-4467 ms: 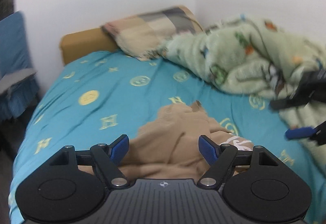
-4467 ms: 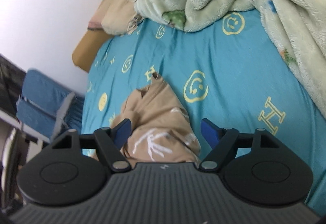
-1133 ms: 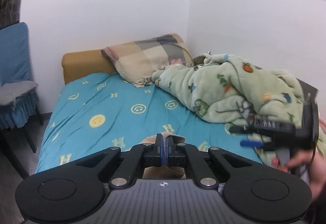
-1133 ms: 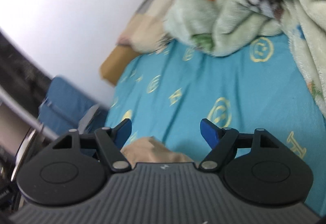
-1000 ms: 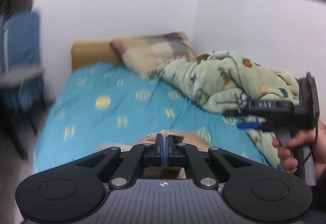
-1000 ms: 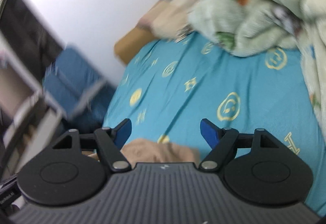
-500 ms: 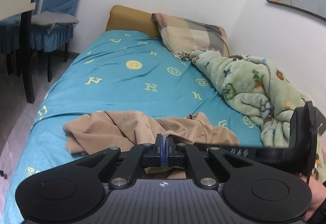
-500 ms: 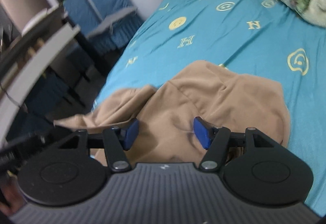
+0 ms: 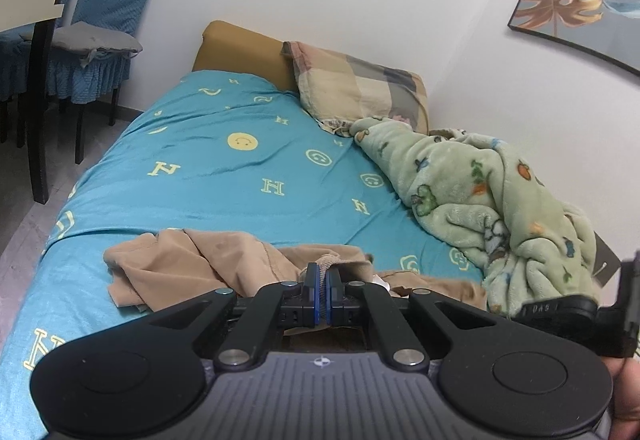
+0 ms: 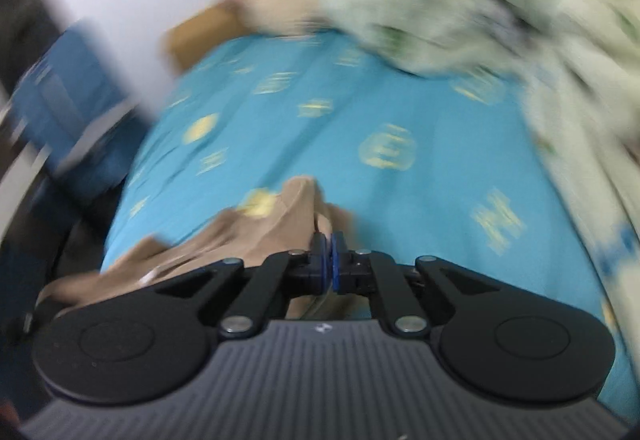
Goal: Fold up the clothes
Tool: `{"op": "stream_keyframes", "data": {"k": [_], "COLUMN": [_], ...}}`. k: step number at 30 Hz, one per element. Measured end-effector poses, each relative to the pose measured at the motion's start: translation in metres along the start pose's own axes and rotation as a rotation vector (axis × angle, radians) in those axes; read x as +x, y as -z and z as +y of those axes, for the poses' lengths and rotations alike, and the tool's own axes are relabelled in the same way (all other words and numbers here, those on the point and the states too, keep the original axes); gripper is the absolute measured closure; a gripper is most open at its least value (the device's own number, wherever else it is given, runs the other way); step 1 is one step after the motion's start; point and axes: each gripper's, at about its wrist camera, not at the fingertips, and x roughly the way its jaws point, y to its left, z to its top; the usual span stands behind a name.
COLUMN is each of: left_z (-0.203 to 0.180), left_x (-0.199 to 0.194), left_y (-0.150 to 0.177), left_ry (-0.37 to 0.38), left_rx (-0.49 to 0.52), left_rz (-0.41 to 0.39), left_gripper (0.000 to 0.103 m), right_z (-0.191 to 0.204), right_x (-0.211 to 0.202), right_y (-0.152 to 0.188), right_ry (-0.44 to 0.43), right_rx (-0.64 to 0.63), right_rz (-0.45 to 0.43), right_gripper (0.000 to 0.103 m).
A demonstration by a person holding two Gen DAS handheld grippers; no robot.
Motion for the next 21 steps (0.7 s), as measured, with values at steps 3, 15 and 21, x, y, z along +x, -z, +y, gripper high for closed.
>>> {"op": "stream_keyframes", "data": {"k": [3,15,21], "left_z": [-0.001,-0.01,-0.006], "left_x": [0.0,0.013,0.024], "left_y": [0.001,0.015,0.015], "left_ry": [-0.001,-0.054,-0.062], "left_rx": [-0.002,0.057,0.049], "left_rz": [0.023,0.085,0.084], "left_gripper": [0.1,0.1,0.1], "right_z": [-0.028,0.065,0.092], "right_x": [-0.003,0.055,0.107], "right_y": [-0.004,-0.025,-0.025], "right_ry": [0.114,-0.238,-0.359], "right_rx": [0.144,-0.286,-0.397], "right_rz": [-0.031,0.156,0.256], "right_gripper": [0.095,0.051,0.051]}}
